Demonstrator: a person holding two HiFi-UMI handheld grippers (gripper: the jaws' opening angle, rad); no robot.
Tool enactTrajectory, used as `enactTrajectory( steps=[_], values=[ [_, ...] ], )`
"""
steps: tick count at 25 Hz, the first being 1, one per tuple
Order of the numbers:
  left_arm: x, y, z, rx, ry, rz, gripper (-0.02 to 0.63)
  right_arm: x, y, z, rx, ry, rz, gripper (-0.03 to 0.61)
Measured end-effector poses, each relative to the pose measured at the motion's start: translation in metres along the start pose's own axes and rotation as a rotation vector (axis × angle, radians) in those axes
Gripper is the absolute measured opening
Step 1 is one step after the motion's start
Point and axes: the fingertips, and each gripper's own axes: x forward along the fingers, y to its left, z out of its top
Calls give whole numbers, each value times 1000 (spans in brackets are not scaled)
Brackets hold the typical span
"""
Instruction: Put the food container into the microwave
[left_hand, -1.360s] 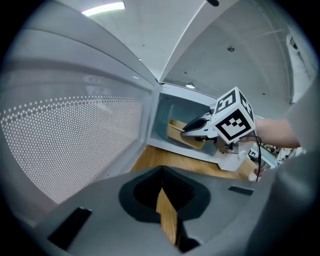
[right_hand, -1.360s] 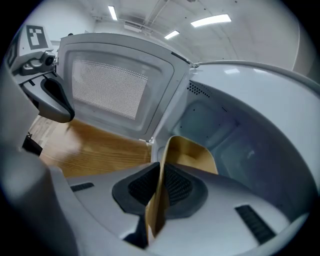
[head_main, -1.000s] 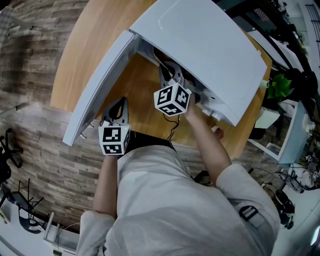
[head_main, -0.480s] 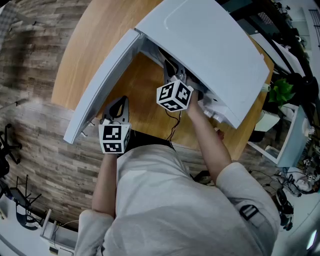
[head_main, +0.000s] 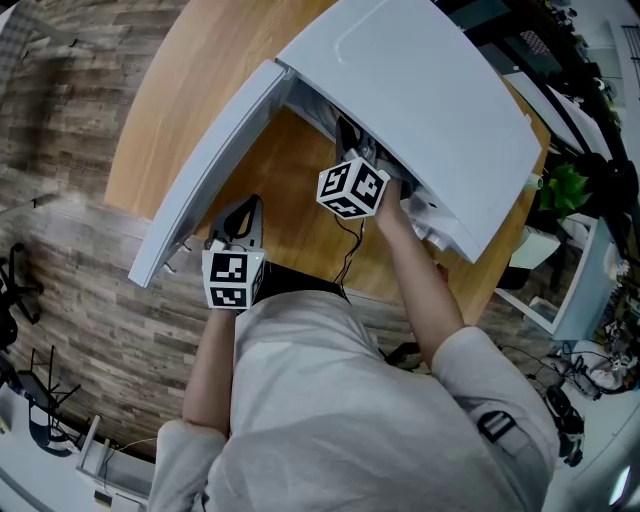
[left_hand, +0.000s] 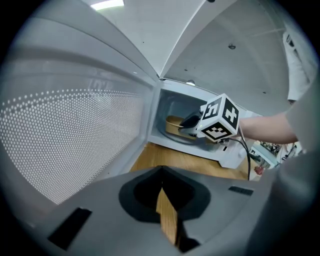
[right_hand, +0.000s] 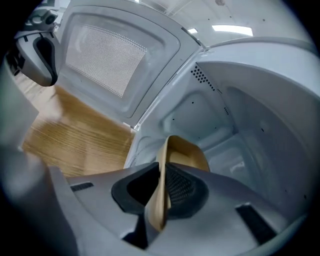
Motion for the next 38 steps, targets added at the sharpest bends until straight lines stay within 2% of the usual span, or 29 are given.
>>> enactTrajectory(
  steps=[9, 14, 22, 31, 36, 38],
  values=[
    [1, -3, 0, 8, 6, -2, 12, 5, -5, -6, 24, 18, -24, 64],
    [3, -5, 0, 19, 15, -12, 12, 3, -3, 0, 50, -1, -24, 119],
    [9, -10, 1, 35, 28, -33, 12, -10, 3, 8, 114, -45, -28, 140],
    [21, -23, 7, 80, 40, -82, 12, -41, 17, 17, 230, -118, -10, 138],
    [28, -33, 6, 94, 62, -101, 12, -70, 33, 16, 395, -164, 53, 119],
    [30, -37, 6, 111, 71, -113, 11, -79, 41, 12, 447, -166, 75, 79]
  ],
)
